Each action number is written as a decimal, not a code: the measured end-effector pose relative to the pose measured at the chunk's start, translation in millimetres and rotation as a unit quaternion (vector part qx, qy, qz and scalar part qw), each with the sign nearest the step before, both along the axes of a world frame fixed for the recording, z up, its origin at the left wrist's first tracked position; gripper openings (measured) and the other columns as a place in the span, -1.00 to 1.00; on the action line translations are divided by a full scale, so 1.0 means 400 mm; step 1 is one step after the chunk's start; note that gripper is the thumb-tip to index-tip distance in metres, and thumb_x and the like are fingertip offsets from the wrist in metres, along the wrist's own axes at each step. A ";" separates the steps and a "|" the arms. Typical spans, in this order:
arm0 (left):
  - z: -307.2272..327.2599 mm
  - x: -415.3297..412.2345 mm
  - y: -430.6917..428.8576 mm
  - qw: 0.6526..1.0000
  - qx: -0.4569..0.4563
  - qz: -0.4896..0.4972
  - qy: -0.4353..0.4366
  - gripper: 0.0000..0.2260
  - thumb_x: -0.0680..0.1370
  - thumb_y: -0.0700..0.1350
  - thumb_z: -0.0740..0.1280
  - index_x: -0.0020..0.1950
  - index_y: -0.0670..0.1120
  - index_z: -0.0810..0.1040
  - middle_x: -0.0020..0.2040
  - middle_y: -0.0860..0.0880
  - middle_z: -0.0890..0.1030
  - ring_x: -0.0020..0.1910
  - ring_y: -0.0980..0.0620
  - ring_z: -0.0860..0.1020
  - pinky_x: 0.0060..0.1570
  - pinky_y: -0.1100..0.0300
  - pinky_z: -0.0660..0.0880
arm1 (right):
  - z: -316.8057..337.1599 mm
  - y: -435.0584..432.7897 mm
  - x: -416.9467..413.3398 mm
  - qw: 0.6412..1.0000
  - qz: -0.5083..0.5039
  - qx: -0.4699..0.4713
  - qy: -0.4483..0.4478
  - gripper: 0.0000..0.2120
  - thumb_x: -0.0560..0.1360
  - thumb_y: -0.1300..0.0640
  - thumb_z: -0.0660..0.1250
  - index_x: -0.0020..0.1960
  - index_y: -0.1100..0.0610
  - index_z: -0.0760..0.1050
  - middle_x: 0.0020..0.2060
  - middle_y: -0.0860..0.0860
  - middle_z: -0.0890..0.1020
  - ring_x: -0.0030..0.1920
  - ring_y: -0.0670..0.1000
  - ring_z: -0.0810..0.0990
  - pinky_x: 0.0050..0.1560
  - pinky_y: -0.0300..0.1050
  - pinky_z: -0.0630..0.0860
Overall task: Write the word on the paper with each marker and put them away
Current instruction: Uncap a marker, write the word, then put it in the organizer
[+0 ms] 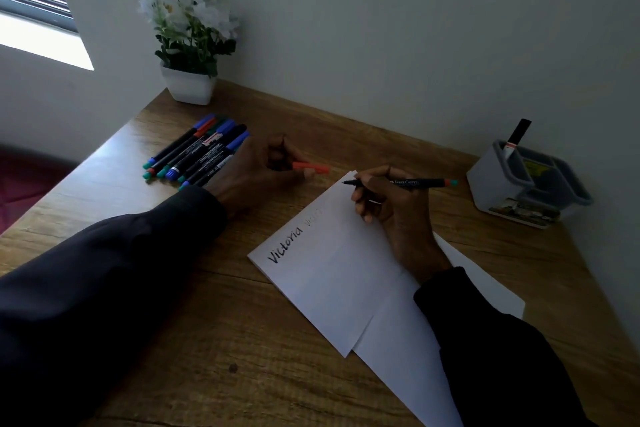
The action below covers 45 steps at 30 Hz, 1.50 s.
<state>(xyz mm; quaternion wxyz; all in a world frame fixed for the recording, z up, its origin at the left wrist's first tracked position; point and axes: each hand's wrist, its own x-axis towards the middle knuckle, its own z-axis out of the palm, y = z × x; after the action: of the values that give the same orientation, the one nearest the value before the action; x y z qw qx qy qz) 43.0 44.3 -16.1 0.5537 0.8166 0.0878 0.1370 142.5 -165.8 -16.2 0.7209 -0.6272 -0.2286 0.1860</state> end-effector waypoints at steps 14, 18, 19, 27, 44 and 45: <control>0.019 -0.011 -0.020 0.995 -0.075 -0.057 0.028 -0.79 0.52 -0.20 0.39 0.15 -0.05 0.64 0.08 0.03 0.69 0.05 0.13 0.64 0.05 0.28 0.59 | -0.006 0.000 0.009 0.997 0.058 0.047 -0.005 -0.80 0.53 0.24 0.29 0.02 0.38 0.57 -0.26 0.22 0.64 -0.35 0.11 0.59 -0.41 -0.13 0.49; 0.026 -0.017 -0.023 0.993 -0.097 -0.067 0.029 -0.81 0.56 -0.22 0.35 0.15 -0.10 0.63 -0.08 0.06 0.71 -0.11 0.20 0.65 -0.10 0.36 0.58 | -0.004 0.001 0.007 0.996 0.066 0.054 -0.019 -0.92 0.58 0.36 0.27 0.00 0.33 0.54 -0.25 0.22 0.67 -0.36 0.11 0.61 -0.41 -0.12 0.52; 0.029 -0.018 -0.025 0.991 -0.107 -0.069 0.029 -0.81 0.56 -0.22 0.34 0.16 -0.13 0.62 -0.11 0.05 0.71 -0.14 0.21 0.65 -0.14 0.38 0.56 | -0.003 0.001 0.005 0.996 0.067 0.057 -0.018 -0.92 0.59 0.38 0.26 -0.01 0.33 0.54 -0.25 0.22 0.67 -0.36 0.11 0.62 -0.40 -0.12 0.52; 0.035 -0.025 -0.031 0.990 -0.127 -0.061 0.021 -0.87 0.58 -0.13 0.30 0.04 -0.04 0.64 -0.14 0.01 0.71 -0.21 0.20 0.61 -0.19 0.38 0.54 | 0.005 -0.004 0.001 0.993 0.084 0.084 0.003 -0.85 0.54 0.28 0.27 0.00 0.34 0.55 -0.20 0.26 0.66 -0.31 0.16 0.62 -0.34 -0.09 0.53; 0.026 -0.025 -0.034 0.989 -0.130 -0.071 0.006 -0.87 0.57 -0.11 0.32 0.03 -0.02 0.65 -0.14 0.01 0.70 -0.17 0.13 0.60 -0.12 0.26 0.56 | 0.008 -0.003 -0.007 0.993 0.062 0.065 -0.071 -0.90 0.56 0.29 0.38 0.00 0.34 0.53 -0.20 0.25 0.69 -0.32 0.16 0.65 -0.34 -0.08 0.55; 0.026 -0.027 -0.039 0.988 -0.134 -0.078 0.004 -0.87 0.55 -0.09 0.32 0.02 -0.02 0.65 -0.13 0.00 0.70 -0.16 0.12 0.60 -0.12 0.24 0.56 | 0.009 -0.003 -0.008 0.993 0.062 0.056 -0.081 -0.89 0.55 0.28 0.39 -0.01 0.34 0.53 -0.20 0.25 0.69 -0.31 0.16 0.65 -0.34 -0.08 0.56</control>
<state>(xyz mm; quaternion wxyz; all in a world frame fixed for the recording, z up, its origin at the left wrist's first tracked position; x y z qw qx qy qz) 32.4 28.7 -5.5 0.6671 0.7397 0.0440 0.0770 139.2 -167.0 -12.8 0.7212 -0.5835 -0.3348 0.1653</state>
